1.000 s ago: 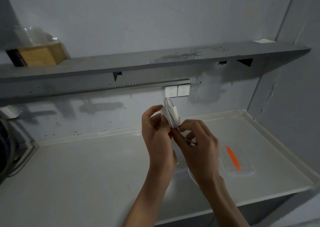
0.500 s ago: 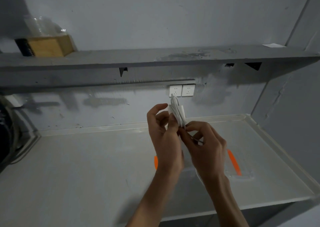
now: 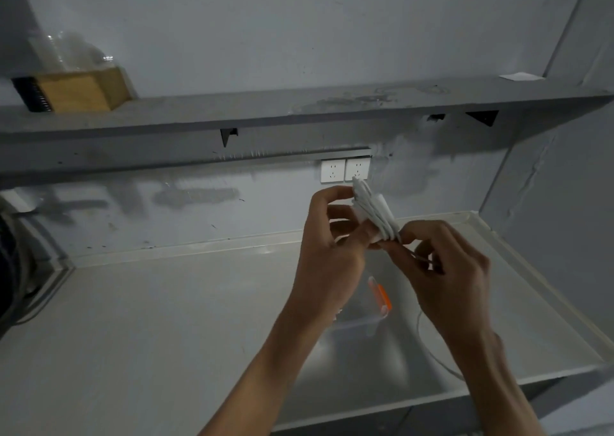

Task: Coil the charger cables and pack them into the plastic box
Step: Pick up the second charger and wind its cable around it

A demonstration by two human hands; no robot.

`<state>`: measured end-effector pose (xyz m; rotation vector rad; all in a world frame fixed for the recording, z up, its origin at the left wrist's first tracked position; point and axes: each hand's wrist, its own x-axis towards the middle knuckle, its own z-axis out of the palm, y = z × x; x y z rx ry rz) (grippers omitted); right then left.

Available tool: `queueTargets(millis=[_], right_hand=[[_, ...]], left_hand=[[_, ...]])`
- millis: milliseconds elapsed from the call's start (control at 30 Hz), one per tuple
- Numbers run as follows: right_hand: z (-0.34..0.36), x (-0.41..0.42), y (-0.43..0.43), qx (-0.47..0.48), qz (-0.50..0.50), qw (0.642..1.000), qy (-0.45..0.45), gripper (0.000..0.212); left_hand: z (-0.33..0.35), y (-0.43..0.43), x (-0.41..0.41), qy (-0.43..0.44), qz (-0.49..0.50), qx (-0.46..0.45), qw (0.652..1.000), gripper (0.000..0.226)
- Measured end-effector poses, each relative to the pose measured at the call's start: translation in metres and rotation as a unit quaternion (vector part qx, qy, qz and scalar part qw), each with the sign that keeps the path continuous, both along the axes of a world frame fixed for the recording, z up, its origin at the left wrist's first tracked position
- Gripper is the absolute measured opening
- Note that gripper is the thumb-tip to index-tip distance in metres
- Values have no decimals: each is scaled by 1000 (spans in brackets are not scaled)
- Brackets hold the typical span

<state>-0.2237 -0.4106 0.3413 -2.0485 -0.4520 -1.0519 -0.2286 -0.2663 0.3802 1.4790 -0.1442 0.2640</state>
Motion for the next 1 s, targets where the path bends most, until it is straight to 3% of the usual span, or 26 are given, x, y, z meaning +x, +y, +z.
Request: queueTargets(millis=[267,400,533,667,767,833,1000], right_hand=[[-17,-3,30,120,-60,991,22,16],[-21,9,26,69,-56,996,6,24],[-7,17,17,178,-64,982,2,22],[9,5,20,115,17,992,48,11],[19,3,24,71,74,993,61,36],[29,8,24,53,110,990,70,40],[42,10,25,10,133,989,68,11]], left_hand=[[-9,-8,-1,31,55,-110,992,38],[-2,-1,-1,55,35,-188,980,38],[4,9,-8,41,41,-253,966,40],[6,13,-10,34,33,-281,958,44],[7,20,-6,32,23,-248,968,49],[8,23,-7,33,9,-231,972,49],[5,29,-9,39,-22,-270,962,50]])
